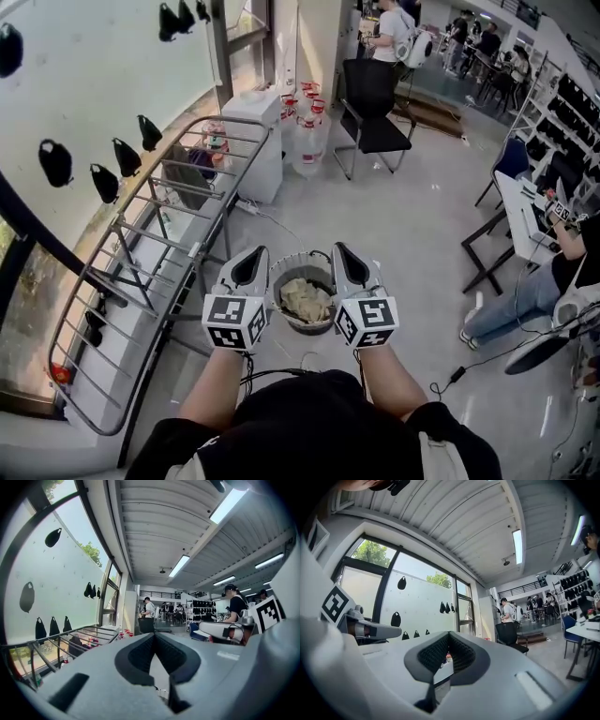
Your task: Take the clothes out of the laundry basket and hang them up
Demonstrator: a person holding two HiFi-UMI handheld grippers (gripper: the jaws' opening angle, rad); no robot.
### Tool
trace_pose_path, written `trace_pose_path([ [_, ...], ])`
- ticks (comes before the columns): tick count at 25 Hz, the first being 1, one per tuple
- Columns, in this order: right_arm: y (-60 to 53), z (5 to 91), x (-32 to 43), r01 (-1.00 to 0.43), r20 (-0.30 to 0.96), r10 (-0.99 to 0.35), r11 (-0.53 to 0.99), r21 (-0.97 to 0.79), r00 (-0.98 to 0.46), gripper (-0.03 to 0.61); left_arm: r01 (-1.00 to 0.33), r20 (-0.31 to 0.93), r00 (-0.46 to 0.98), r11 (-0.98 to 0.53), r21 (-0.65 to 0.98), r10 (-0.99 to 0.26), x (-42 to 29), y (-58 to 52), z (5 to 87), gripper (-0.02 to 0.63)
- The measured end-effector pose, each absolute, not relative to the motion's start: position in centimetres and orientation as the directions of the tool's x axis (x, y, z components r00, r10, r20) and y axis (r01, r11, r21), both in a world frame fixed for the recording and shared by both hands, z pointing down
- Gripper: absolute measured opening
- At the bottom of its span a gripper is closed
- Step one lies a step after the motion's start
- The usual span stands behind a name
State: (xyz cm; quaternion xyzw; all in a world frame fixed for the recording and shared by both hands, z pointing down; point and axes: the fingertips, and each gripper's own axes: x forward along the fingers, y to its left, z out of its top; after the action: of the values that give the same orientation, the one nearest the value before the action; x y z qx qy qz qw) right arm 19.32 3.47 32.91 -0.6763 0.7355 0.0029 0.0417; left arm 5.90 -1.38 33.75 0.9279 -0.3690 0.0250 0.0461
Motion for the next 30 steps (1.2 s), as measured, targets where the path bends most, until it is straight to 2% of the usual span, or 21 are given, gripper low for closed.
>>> trace_pose_path([
  [11, -7.2, 35.6, 27.4, -0.988, 0.003, -0.991, 0.135, -0.078, -0.136, 0.012, -0.710, 0.125, 0.704, -0.698, 0.099, -0.699, 14.0, -11.4, 35.7, 0.008],
  [22, -14.5, 38.7, 28.3, -0.989, 0.106, -0.987, 0.115, -0.095, -0.125, 0.014, -0.687, 0.187, 0.724, -0.718, 0.111, -0.664, 15.3, -20.2, 38.9, 0.006],
  [23, -15.5, 39.2, 28.2, -0.987, 0.118, -0.983, 0.127, -0.101, -0.138, 0.038, -0.677, 0.190, 0.732, -0.728, 0.104, -0.654, 15.5, -21.3, 39.2, 0.003],
  [24, -16.4, 39.9, 28.2, -0.984, 0.136, -0.979, 0.138, -0.111, -0.153, 0.177, -0.660, 0.202, 0.746, -0.745, 0.099, -0.634, 15.8, -22.1, 39.8, 0.138],
  [25, -16.9, 40.8, 28.3, -0.983, 0.165, -0.973, 0.143, -0.119, -0.161, 0.252, -0.640, 0.225, 0.760, -0.763, 0.095, -0.610, 16.2, -22.6, 40.8, 0.242],
  [30, -17.4, 48.3, 29.6, -0.989, 0.338, -0.932, 0.100, -0.106, -0.130, 0.272, -0.599, 0.409, 0.753, -0.794, 0.102, -0.516, 16.3, -23.6, 49.0, 0.282],
])
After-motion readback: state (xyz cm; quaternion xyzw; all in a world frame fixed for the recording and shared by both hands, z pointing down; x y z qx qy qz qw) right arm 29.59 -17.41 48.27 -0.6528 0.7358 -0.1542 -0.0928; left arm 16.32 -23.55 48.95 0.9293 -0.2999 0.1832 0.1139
